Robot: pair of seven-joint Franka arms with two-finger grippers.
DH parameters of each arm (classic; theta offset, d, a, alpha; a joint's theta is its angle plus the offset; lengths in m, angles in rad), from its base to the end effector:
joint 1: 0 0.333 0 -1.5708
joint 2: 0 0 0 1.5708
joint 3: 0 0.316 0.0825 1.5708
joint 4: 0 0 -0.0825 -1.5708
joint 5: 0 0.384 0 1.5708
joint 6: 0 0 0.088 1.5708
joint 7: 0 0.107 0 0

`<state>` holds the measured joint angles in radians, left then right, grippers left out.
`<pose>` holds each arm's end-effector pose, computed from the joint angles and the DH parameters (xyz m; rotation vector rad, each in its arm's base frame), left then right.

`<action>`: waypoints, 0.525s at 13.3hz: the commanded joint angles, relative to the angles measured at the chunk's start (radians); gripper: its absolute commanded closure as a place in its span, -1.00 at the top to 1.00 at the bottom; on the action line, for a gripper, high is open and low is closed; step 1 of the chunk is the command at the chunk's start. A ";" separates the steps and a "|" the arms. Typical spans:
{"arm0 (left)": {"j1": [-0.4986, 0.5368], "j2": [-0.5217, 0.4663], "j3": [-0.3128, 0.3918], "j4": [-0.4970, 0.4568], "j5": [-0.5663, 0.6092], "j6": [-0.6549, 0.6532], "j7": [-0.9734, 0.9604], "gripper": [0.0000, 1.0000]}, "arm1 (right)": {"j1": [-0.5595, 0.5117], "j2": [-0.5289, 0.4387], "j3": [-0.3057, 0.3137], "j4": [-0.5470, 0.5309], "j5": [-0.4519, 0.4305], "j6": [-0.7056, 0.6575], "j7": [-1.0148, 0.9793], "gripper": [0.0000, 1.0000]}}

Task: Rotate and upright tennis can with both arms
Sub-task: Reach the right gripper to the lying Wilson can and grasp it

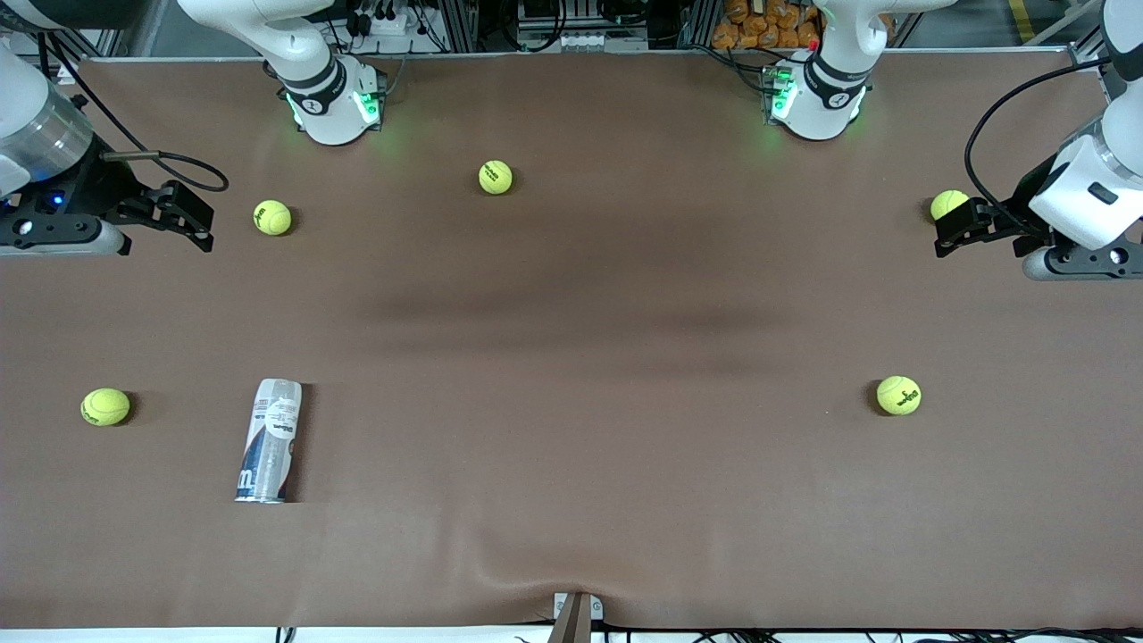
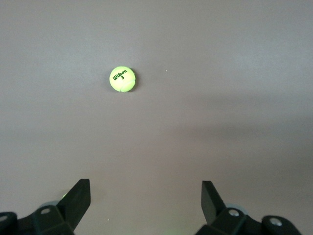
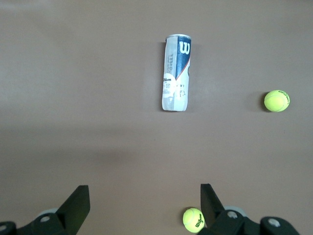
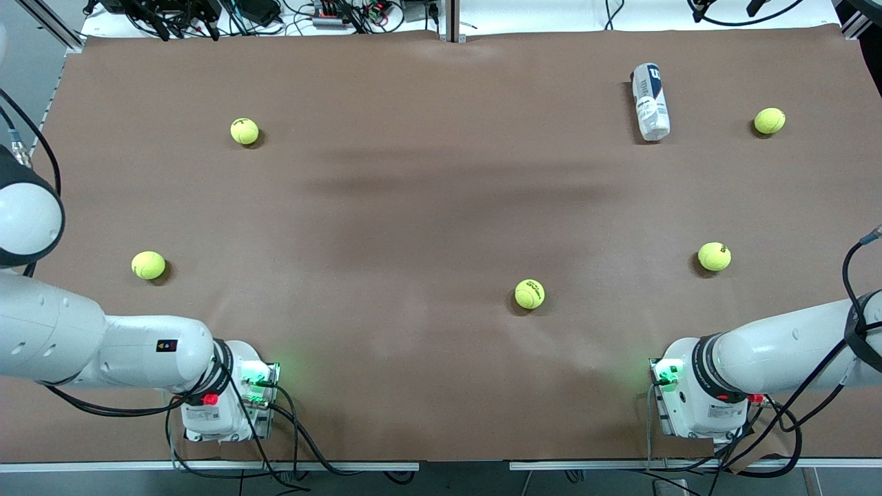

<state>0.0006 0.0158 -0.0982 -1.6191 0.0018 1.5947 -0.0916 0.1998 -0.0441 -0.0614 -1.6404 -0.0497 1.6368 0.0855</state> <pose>0.5570 -0.0539 0.5950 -3.1369 0.0096 0.0626 0.5423 0.0697 0.6217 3.0975 0.0855 0.0704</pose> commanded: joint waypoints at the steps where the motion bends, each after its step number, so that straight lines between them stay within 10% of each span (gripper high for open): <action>1: 0.004 0.006 -0.008 0.021 0.009 0.001 0.003 1.00 | 0.010 0.028 -0.005 -0.019 0.011 -0.005 -0.007 1.00; 7: -0.001 0.007 -0.008 0.021 0.021 0.002 0.003 1.00 | -0.017 0.269 -0.008 -0.019 -0.016 0.041 0.025 1.00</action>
<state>-0.0003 0.0160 -0.0984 -1.6153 0.0018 1.5958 -0.0916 0.1987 0.1371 -0.0654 -1.6751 -0.0535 1.6454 0.0947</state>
